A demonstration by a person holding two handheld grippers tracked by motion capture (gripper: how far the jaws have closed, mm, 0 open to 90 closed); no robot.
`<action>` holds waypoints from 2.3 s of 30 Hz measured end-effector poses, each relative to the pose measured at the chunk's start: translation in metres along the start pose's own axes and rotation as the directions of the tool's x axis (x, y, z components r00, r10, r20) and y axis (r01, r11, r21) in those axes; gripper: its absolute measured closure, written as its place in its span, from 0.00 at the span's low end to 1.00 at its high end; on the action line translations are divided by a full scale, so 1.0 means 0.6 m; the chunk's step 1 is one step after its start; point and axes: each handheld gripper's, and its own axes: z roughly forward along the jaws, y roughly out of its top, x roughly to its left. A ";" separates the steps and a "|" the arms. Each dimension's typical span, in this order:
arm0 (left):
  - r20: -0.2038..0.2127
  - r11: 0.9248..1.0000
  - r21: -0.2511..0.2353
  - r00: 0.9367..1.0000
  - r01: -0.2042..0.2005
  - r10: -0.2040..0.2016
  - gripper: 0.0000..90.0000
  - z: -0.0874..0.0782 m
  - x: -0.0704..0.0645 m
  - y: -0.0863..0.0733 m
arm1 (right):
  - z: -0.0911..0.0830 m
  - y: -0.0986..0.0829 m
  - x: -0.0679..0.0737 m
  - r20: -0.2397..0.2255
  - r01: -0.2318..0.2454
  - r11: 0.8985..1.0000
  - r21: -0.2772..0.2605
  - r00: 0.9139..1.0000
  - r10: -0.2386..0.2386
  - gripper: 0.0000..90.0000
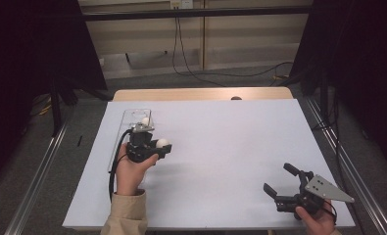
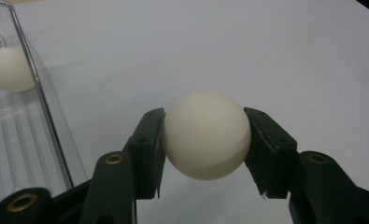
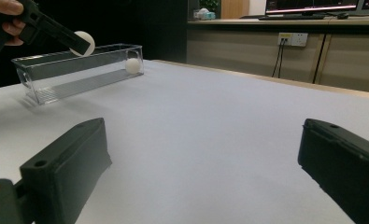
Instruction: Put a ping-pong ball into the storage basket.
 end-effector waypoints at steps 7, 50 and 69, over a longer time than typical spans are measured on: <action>-0.011 1.000 -0.001 1.000 -0.003 0.003 0.57 -0.004 0.005 -0.001 | 0.000 0.000 -0.001 0.000 -0.001 1.000 -0.001 1.000 0.001 0.02; -0.050 1.000 -0.025 0.999 0.009 -0.010 0.57 -0.023 0.023 0.000 | -0.002 -0.001 -0.005 0.007 -0.003 1.000 0.001 1.000 0.003 0.02; -0.076 0.999 -0.033 0.997 0.018 -0.020 0.57 -0.037 0.036 -0.004 | -0.003 -0.001 -0.003 0.005 -0.001 1.000 -0.002 1.000 0.001 0.02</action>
